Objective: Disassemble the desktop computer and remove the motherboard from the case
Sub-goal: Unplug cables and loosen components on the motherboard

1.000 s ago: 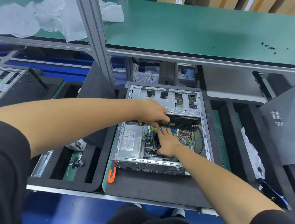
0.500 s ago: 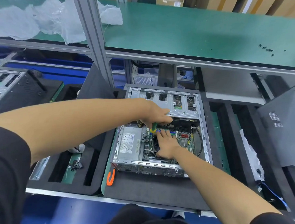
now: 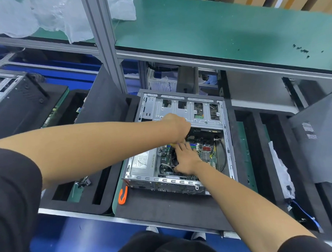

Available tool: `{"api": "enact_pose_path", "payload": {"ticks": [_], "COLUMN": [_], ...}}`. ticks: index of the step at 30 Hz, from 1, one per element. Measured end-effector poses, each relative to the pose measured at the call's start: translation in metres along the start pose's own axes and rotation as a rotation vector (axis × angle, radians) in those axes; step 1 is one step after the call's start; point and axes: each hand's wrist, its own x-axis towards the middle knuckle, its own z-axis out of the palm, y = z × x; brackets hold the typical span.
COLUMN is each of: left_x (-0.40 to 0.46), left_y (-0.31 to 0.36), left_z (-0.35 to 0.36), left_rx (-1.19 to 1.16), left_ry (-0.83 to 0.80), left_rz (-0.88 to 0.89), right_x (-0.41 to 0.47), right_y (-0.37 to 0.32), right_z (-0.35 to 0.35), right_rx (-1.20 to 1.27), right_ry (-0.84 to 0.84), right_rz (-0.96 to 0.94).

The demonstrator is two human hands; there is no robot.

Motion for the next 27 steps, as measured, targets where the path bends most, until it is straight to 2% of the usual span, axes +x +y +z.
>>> {"api": "enact_pose_path", "payload": {"ticks": [4,7,10,14,20,23,27], "left_x": [0.0,0.001,0.001,-0.002,-0.002,-0.002,-0.006], "left_y": [-0.023,-0.031,-0.03,-0.025,-0.002,-0.009,-0.03], "left_z": [-0.012,-0.013,-0.013,-0.004,0.009,0.003,-0.007], "left_rx": [-0.048,0.064,0.131,0.068,-0.021,-0.027,0.117], "left_ry": [-0.018,-0.017,0.046,0.073,0.079,-0.012,-0.051], "left_rz": [0.411,0.516,0.462,0.326,0.019,0.1,0.263], "right_x": [0.001,0.002,0.001,0.002,0.001,0.001,0.0], "right_y": [0.0,0.001,0.001,0.001,0.001,0.001,0.001], "right_z": [0.0,0.0,0.001,0.002,0.001,0.001,0.0], "right_rx": [-0.013,0.006,-0.001,-0.002,-0.008,0.002,0.016], "right_ry": [-0.007,-0.009,0.004,0.005,0.0,0.004,0.02], "right_rz": [0.011,0.01,0.0,-0.001,-0.001,0.0,-0.01]}}
